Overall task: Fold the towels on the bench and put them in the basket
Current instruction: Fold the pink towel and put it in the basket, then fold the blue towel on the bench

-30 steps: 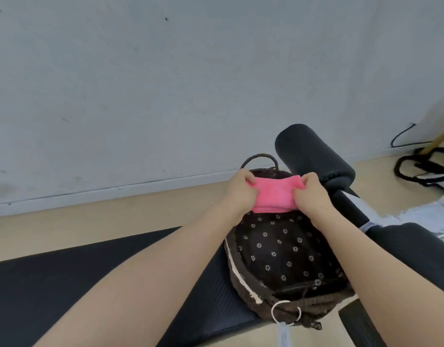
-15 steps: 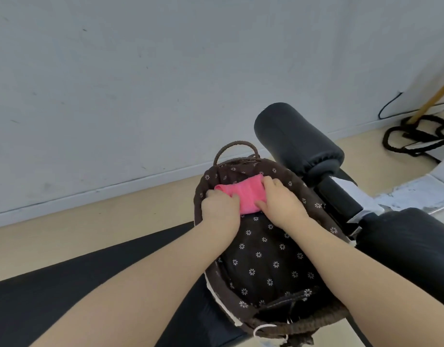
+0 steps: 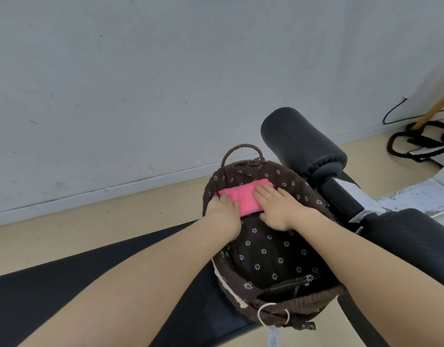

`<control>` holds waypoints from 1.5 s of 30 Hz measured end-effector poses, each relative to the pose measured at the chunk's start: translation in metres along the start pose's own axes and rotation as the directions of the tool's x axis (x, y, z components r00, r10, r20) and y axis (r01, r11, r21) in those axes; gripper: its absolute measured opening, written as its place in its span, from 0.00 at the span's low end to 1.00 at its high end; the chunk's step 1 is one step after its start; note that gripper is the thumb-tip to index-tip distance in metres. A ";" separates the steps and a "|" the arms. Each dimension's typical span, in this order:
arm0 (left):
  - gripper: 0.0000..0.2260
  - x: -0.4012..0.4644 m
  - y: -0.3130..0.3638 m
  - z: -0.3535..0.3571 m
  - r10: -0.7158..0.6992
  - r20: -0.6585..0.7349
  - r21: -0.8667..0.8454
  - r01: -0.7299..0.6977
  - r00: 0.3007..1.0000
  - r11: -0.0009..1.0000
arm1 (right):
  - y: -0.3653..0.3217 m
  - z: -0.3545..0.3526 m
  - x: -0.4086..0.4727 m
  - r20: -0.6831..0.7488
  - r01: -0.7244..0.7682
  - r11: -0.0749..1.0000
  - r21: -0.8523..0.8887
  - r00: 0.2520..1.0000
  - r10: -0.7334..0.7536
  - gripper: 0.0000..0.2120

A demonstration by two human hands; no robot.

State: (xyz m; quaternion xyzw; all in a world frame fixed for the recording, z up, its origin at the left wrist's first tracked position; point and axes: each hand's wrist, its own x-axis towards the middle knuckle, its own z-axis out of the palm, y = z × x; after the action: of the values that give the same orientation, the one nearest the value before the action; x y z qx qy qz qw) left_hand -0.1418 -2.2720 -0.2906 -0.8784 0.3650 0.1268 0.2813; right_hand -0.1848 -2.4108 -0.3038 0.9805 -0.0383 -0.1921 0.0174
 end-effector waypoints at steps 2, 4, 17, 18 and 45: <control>0.26 -0.012 -0.010 -0.011 0.036 -0.067 -0.045 -0.040 0.997 0.998 | -0.001 -0.022 -0.006 0.013 -0.001 0.996 0.086 1.000 0.000 0.27; 0.21 -0.035 -0.023 -0.020 0.079 -0.188 -0.133 -0.106 0.979 0.985 | -0.010 -0.048 -0.018 -0.076 0.000 0.979 0.203 0.997 0.015 0.23; 0.16 -0.285 -0.127 0.081 -0.436 -0.295 -0.661 0.148 0.850 0.736 | -0.232 -0.089 -0.149 -0.533 0.326 0.890 0.318 0.838 -0.117 0.13; 0.15 -0.301 -0.132 0.095 -0.462 -0.288 -0.683 0.158 0.839 0.713 | -0.251 -0.086 -0.154 -0.522 0.338 0.887 0.315 0.842 -0.136 0.13; 0.03 -0.757 -0.468 0.256 -0.774 0.261 -0.855 0.510 0.577 0.093 | -0.780 -0.320 -0.243 0.125 0.815 0.541 -0.209 0.571 -0.811 0.10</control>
State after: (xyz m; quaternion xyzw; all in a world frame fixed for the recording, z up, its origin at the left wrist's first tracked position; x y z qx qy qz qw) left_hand -0.3435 -1.4207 0.0144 -0.9598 -0.1499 0.0403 -0.2337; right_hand -0.2348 -1.6080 0.0453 0.8750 0.4438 -0.1879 0.0463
